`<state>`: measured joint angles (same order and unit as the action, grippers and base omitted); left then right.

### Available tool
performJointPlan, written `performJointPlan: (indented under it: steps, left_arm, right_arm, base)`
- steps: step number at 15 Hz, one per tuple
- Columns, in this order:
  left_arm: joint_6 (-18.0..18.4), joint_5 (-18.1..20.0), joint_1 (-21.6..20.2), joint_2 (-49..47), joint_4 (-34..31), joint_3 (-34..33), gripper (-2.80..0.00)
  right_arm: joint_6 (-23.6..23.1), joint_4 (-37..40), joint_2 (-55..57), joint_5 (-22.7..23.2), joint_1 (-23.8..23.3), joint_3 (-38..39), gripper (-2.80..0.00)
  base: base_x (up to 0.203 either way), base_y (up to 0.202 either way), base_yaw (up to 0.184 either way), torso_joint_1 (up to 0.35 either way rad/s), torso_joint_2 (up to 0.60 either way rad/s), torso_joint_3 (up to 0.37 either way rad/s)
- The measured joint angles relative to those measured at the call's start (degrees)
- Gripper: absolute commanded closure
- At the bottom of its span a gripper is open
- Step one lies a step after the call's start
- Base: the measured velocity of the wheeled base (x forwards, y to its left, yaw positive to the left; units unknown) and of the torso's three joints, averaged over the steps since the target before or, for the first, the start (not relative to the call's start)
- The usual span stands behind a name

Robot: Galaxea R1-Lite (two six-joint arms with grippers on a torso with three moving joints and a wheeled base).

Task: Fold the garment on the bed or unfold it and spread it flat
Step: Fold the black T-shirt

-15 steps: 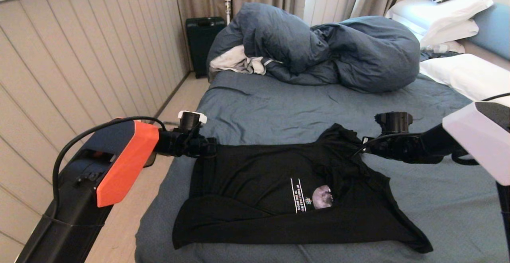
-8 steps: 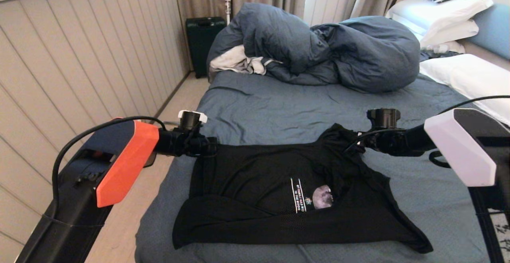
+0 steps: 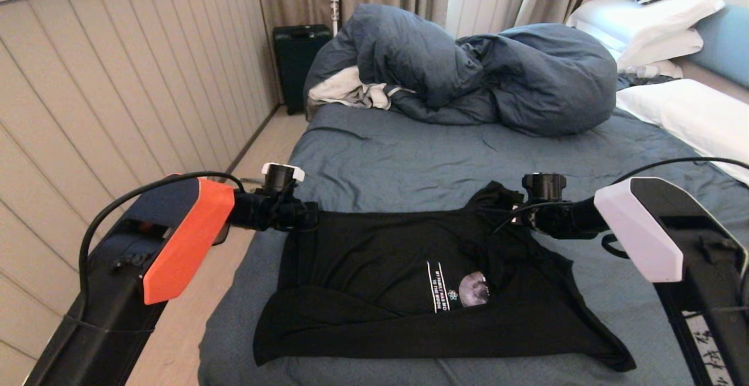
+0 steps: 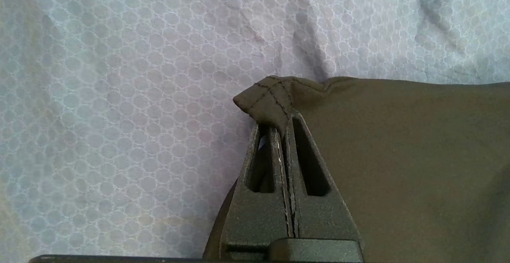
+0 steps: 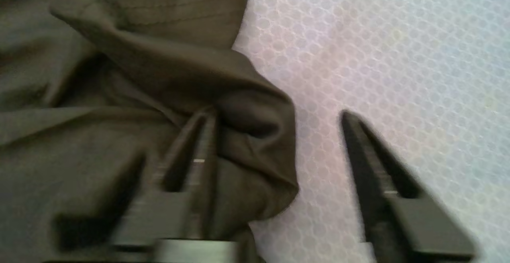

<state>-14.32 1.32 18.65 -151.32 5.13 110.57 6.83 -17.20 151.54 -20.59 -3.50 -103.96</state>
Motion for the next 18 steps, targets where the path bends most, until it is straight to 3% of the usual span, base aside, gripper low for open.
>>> performJointPlan:
  steps: [10,18]
  left_arm:
    - [-0.11,0.02,-0.02,0.23,-0.01,-0.07,0.0]
    - [-2.17,0.24,-0.9,6.31,-0.5,-1.56,0.0]
  right_arm:
    - [1.13,0.69,1.01,0.04,0.14,-1.66,0.0]
    - [7.83,5.07,-15.35,5.99,0.59,7.93,0.0]
  base:
    - [0.0,0.0,0.0,0.0,0.0,0.0]
    - [0.0,0.0,0.0,0.0,0.0,0.0]
